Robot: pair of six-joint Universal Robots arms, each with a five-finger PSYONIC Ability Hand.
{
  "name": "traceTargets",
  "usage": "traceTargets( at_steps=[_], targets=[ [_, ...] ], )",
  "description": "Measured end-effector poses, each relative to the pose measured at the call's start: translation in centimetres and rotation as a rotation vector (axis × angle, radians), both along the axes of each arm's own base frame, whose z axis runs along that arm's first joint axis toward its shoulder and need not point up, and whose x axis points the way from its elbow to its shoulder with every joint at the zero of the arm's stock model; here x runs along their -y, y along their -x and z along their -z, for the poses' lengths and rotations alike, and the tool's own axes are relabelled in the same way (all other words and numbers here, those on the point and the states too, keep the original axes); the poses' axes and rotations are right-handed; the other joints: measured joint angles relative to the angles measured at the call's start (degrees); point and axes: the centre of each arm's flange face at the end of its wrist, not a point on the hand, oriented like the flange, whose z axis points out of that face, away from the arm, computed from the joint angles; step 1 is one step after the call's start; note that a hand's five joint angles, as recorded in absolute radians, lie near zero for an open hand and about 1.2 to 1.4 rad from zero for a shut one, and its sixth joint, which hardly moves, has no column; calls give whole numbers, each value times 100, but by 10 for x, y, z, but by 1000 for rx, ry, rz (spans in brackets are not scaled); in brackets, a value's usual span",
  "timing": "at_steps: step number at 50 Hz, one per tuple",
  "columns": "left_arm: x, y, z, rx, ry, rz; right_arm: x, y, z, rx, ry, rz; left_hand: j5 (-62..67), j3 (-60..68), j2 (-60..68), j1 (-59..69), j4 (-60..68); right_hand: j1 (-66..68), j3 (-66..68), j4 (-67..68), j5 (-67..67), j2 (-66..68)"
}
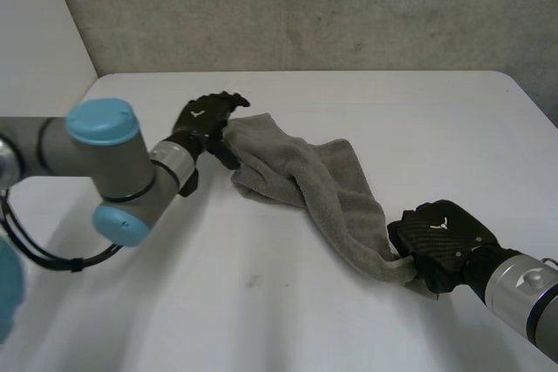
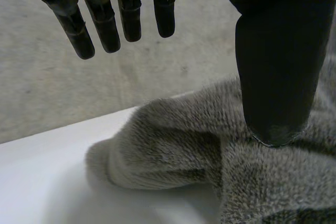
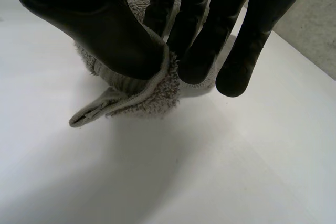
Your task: Fold the towel.
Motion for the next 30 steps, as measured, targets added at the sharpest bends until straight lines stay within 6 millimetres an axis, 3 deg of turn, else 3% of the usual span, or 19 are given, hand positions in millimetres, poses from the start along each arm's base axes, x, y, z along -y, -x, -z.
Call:
traceTargets(
  at_steps=[6,11,15,17,21,25,30],
  targets=[
    [10,20,23,82,32,66,-1,-1,3,2,2,-2,92,119,114,119,98,0,0,0,0,0],
    [12,33,39,155,49,102,-1,-1,4,0,-2,-3,1025,1045,1132,1130,1052,0,0,0,0,0],
    [12,39,45,190,58,112,0,-1,4,-1,-4,-1,3532,3556,3650,3617,3576,0,0,0,0,0],
    [11,41,44,194,64,112,0,0,5,-1,-4,0,4232,4331,4353,4276,4314,0,0,0,0,0],
    [9,43,31,191,87,91,1,0,5,-2,-4,2,4732,4847,4872,4749,4879,0,0,0,0,0],
    [9,38,2,183,124,-3,3,0,6,-1,3,7,4862,4986,5011,4852,5025,0,0,0,0,0],
    [0,17,-42,180,152,-168,8,0,5,17,22,22,4902,5037,5048,4875,5068,0,0,0,0,0]
  ],
)
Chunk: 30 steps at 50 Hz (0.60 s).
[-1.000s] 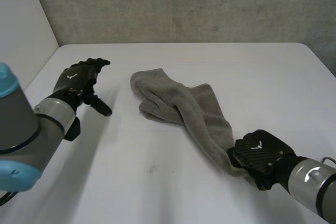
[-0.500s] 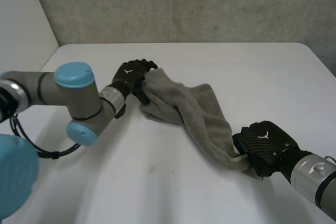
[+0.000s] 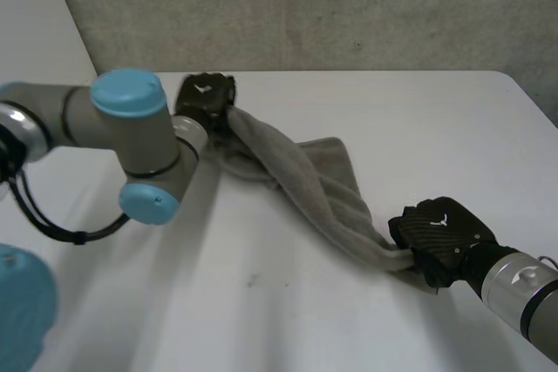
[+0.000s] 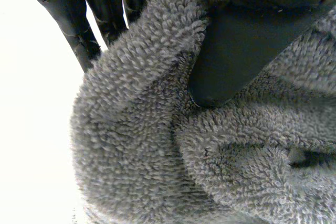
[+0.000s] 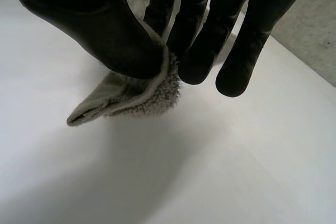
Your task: Fold the towel.
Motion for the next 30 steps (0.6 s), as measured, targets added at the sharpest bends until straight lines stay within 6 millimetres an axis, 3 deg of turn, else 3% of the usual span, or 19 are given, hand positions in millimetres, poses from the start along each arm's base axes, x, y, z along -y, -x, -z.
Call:
traceTargets(
  at_steps=[3,7,12,13,15,18,21,25,30],
  targets=[
    [-17,-17,-19,10,-11,-62,4,-1,-2,37,5,22,0,5,7,3,3,0,0,0,0,0],
    [-56,-41,-25,54,-83,-89,10,-2,-6,94,3,47,1,12,13,25,5,0,0,0,0,0],
    [-102,-62,-11,113,-182,-84,20,-6,-7,127,-4,61,1,14,14,25,6,0,0,0,0,0],
    [-123,-70,-1,141,-228,-74,26,-8,-6,130,-8,67,1,16,16,26,6,0,0,0,0,0],
    [-140,-75,8,164,-266,-60,31,-10,-4,128,-10,72,1,18,17,26,7,0,0,0,0,0],
    [-171,-79,24,208,-329,-20,39,-14,0,114,-14,83,-1517,-1969,-2018,-1636,-2019,0,0,0,0,0],
    [-197,-81,37,249,-376,25,48,-19,9,90,-23,98,-4600,-4732,-4768,-4571,-4778,0,0,0,0,0],
    [-209,-80,34,249,-368,53,54,-23,20,68,-30,117,-5528,-5752,-5779,-5569,-5786,0,0,0,0,0],
    [-192,-78,7,175,-276,36,56,-23,31,63,-23,129,-5624,-5936,-5953,-5737,-5955,0,0,0,0,0]
  ],
)
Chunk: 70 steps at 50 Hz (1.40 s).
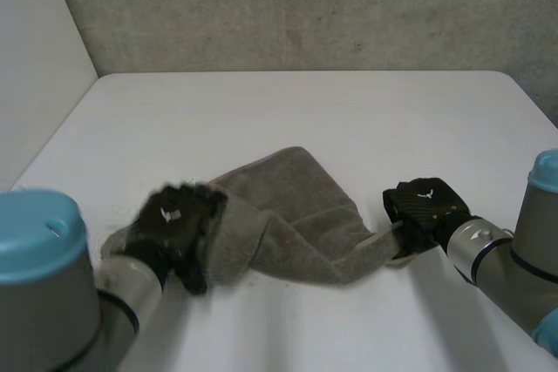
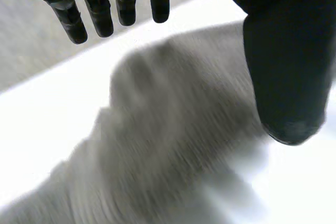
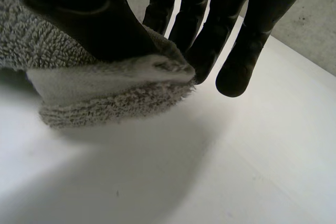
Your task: Fold the towel.
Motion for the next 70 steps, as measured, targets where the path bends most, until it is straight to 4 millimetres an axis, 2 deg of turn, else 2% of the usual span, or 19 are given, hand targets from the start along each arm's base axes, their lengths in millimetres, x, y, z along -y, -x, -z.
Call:
traceTargets(
  at_steps=[4,7,12,18,27,32,38,41,47,53,55,56,58,59,61,62,64,67,70],
  targets=[
    [25,0,-24,-65,76,-22,-3,3,5,1,3,6,-22,-23,-19,-16,-23,0,0,0,0,0],
    [42,2,-31,-91,98,-18,-6,4,6,-1,1,6,-22,-23,-19,-16,-22,0,0,0,0,0],
    [65,8,-22,-96,77,-1,-11,6,8,-7,-6,3,-23,-4,1,-9,-5,0,0,0,39,0],
    [93,13,2,-71,18,-8,-15,7,10,-12,-13,1,647,816,822,803,808,0,0,0,46,0],
    [107,19,27,-47,-65,19,-16,6,11,-14,-14,-1,1480,1663,1667,1634,1657,0,0,0,46,0],
    [109,21,34,-38,-94,32,-15,6,12,-15,-16,-3,2685,2888,2897,2864,2881,0,0,0,46,0],
    [111,22,40,-24,-124,33,-7,2,6,-17,14,-10,5214,5441,5463,5394,5449,0,0,0,46,0],
    [113,22,37,-19,-114,31,1,0,-1,-23,49,-16,5465,5750,5769,5633,5742,0,0,0,46,0],
    [135,22,8,-8,8,25,25,-12,-33,-57,187,-38,5627,5933,5943,5744,5928,0,0,0,46,0],
    [171,28,-53,-39,261,24,55,-44,-77,-59,381,-54,5652,5956,5969,5768,5958,0,0,2,46,0],
    [187,33,-84,-78,398,17,70,-60,-102,-31,490,-45,5652,5958,5972,5769,5960,2,0,27,46,5],
    [191,34,-91,-88,432,14,75,-64,-110,-18,527,-39,5652,5959,5973,5772,5961,2,0,27,46,5],
    [204,37,-124,-144,586,-15,91,-76,-144,45,678,-5,5652,5962,5974,5792,5962,6,0,27,46,5],
    [207,37,-133,-160,626,-26,94,-78,-154,64,720,6,5652,5962,5974,5792,5962,6,0,27,46,5],
    [215,36,-164,-230,775,-85,106,-83,-194,153,893,64,5652,5963,5975,5788,5962,6,0,27,46,5],
    [217,35,-171,-248,808,-101,107,-83,-204,175,933,79,5652,5963,5975,5788,5962,6,0,27,46,8],
    [218,29,-197,-321,917,-174,111,-80,-238,263,1075,138,5653,5963,5975,5788,5963,6,0,27,46,5],
    [216,19,-211,-387,967,-262,108,-73,-263,344,1175,184,5673,5963,5975,5788,5963,6,0,27,48,5],
    [213,11,-201,-389,925,-308,104,-70,-259,353,1168,178,5673,5966,5976,5788,5963,6,0,27,50,5]
  ],
)
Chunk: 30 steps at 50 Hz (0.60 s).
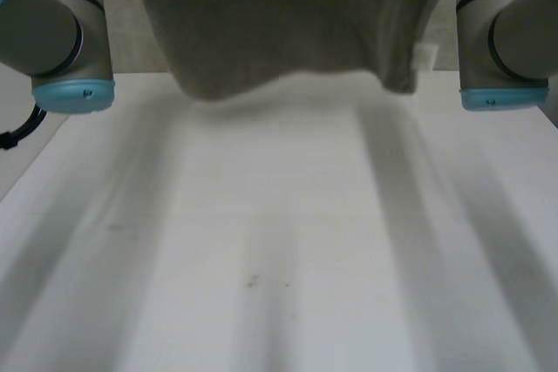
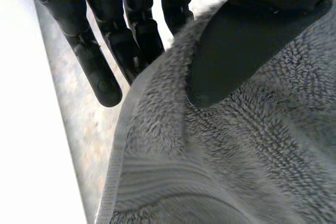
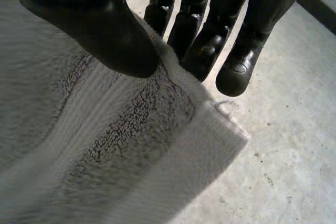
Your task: Fold the towel.
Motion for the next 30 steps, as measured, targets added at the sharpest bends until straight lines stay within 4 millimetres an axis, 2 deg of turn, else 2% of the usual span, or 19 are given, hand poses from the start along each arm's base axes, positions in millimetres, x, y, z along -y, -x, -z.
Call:
traceTargets(
  at_steps=[2,6,8,9,11,12,13,14,15,16,18,22,24,30],
  targets=[
    [-2,-4,15,8,-55,-11,-2,-1,14,-30,-36,-18,0,0,0,0,0,0,0,0,0,0],
    [-13,-13,72,76,-239,-21,-8,-5,61,-150,-167,-75,0,0,2,0,1,0,0,0,0,0],
    [-22,-17,108,125,-346,-11,-12,-5,100,-245,-283,-108,1,0,2,0,2,0,0,0,0,0],
    [-25,-17,117,139,-372,-6,-13,-5,107,-263,-306,-113,3,0,2,0,2,0,0,0,0,0],
    [-37,-19,151,190,-473,20,-17,-1,146,-351,-431,-131,3,0,2,0,2,0,0,0,0,0],
    [-41,-19,159,202,-495,27,-18,0,155,-372,-463,-133,3,0,2,0,1,0,0,0,0,0],
    [-49,-20,178,232,-550,46,-23,4,180,-427,-549,-137,3,0,3,0,2,1,0,0,0,0],
    [-53,-20,186,246,-572,54,-24,5,189,-445,-578,-137,4,0,3,0,2,1,0,0,0,0],
    [-62,-20,203,277,-623,71,-30,9,210,-495,-656,-138,4,0,3,0,2,1,0,0,0,4],
    [-65,-21,209,290,-643,77,-32,11,219,-515,-687,-138,4,0,3,0,1,1,0,0,0,0],
    [-79,-22,234,348,-717,97,-43,20,251,-589,-815,-135,4,0,3,0,2,0,0,0,0,0],
    [-93,-25,254,424,-775,101,-53,32,271,-637,-926,-123,4,0,3,0,2,1,0,0,0,0],
    [-97,-26,257,454,-785,95,-57,38,274,-642,-960,-113,4,0,3,0,2,1,0,0,0,0],
    [-100,-31,249,475,-769,76,-64,50,266,-627,-982,-92,4,1,3,0,2,1,0,0,0,4]
  ],
)
